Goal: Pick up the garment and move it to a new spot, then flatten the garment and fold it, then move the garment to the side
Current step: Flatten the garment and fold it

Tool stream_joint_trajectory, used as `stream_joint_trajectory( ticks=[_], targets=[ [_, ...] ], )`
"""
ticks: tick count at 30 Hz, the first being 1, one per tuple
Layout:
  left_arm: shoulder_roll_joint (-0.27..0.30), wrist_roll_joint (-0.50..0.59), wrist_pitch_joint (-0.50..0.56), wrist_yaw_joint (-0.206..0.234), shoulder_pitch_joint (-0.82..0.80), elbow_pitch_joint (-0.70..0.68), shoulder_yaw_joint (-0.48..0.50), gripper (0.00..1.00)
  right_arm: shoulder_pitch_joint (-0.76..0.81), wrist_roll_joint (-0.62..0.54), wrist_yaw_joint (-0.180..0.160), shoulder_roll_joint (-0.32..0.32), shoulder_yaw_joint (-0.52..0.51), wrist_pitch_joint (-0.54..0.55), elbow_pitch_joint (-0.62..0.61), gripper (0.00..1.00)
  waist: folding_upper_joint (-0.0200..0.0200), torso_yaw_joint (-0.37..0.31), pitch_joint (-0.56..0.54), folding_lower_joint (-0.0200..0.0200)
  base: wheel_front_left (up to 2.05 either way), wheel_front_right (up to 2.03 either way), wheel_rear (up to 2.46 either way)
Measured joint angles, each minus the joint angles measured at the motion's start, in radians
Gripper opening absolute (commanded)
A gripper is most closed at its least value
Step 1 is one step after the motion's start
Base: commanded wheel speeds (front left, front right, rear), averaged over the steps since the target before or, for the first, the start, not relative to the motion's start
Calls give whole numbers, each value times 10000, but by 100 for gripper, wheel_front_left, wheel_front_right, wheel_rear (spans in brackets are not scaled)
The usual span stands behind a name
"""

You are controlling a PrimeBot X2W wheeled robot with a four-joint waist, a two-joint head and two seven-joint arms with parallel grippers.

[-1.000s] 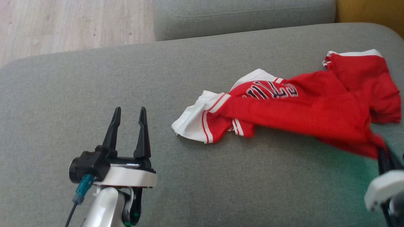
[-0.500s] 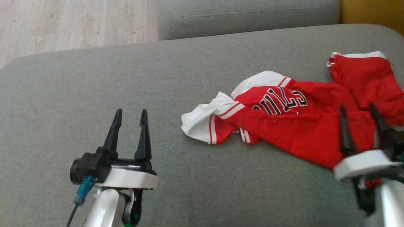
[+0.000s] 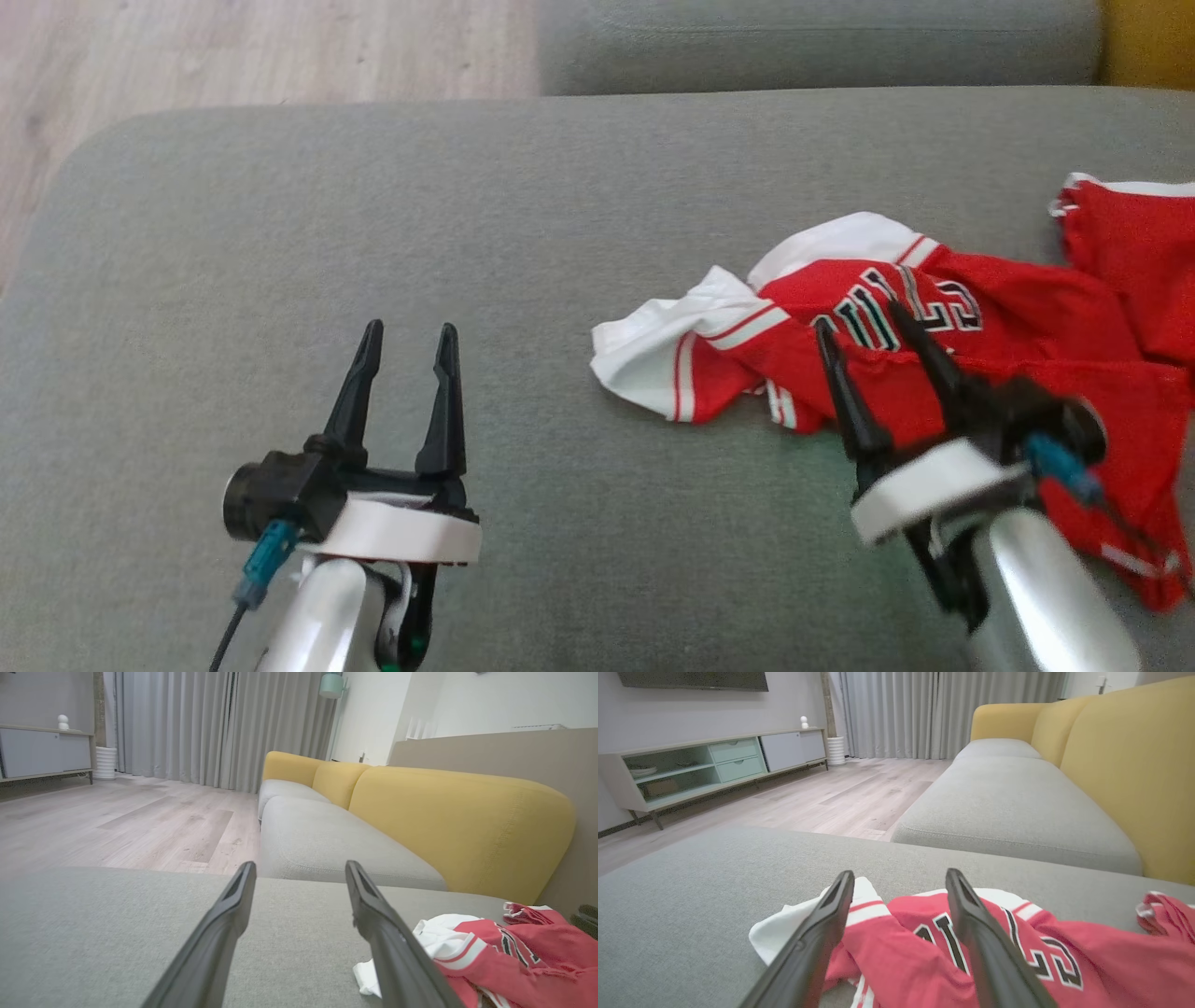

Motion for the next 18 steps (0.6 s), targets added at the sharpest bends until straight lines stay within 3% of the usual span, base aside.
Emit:
stream_joint_trajectory(
  ticks=[8,12,18],
  targets=[
    [0,-113,0,40,-83,44,-307,100,-2235,1267,0,-899,1475,2006,1534,100,0,726,289,1,0,0,0],
    [0,-293,0,75,-258,119,-554,100,-3357,2414,0,-1661,2755,3501,2780,100,0,1187,402,1,0,0,0],
    [0,-359,0,163,-266,207,-698,100,-4138,3570,0,-2445,4978,4857,3549,100,0,1562,394,0,0,0,0]
  ],
)
